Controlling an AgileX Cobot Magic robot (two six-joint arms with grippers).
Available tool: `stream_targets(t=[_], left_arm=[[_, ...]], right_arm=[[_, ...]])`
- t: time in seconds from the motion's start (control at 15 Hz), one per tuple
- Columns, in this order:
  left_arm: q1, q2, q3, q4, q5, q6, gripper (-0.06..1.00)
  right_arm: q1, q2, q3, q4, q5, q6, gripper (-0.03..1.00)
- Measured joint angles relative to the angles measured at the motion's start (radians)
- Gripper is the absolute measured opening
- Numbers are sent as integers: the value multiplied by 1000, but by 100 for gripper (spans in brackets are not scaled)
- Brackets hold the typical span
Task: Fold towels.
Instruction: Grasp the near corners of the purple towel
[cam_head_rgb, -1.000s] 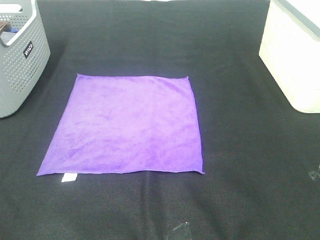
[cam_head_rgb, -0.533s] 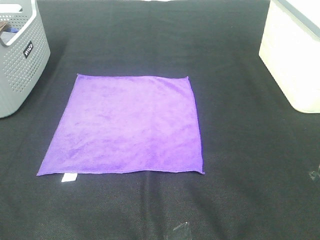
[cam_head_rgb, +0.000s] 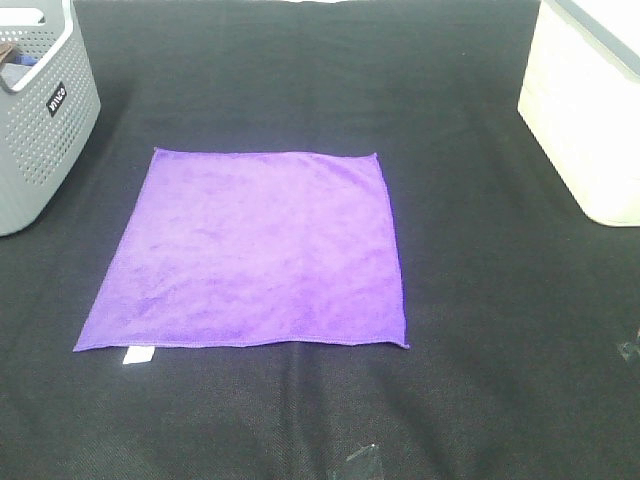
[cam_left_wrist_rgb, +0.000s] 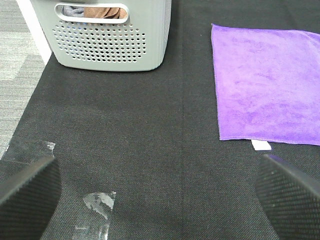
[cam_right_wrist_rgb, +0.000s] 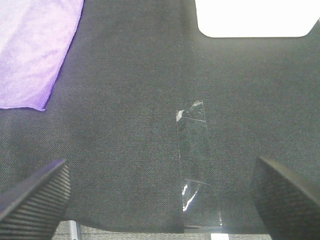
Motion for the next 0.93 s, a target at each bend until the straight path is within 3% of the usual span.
stream_targets(t=[0.27,0.47,0.53,0.67,0.73,0.8,0.93], left_arm=[[0,68,-29,0,37,0,99],[0,467,-196,-7,130,0,99],[0,650,-247,-12,128,24,99],[0,828,-282,-46,89,80,99],[2,910,-303,-97,68,132,99],[19,989,-318,-179,62,208,99],[67,1135,-325,-355,54,355,99]], right_arm=[[0,146,-63,38,40,-5,93],[0,595,-150,120,23,23,93],[0,841,-208,246,-28,-88,93],[0,1050,-266,439,-72,-263,93],[-1,1227,-330,618,-77,-428,93],[-18,1316,-375,722,-61,-517,93],[-63,1433,-429,829,-12,-616,93]])
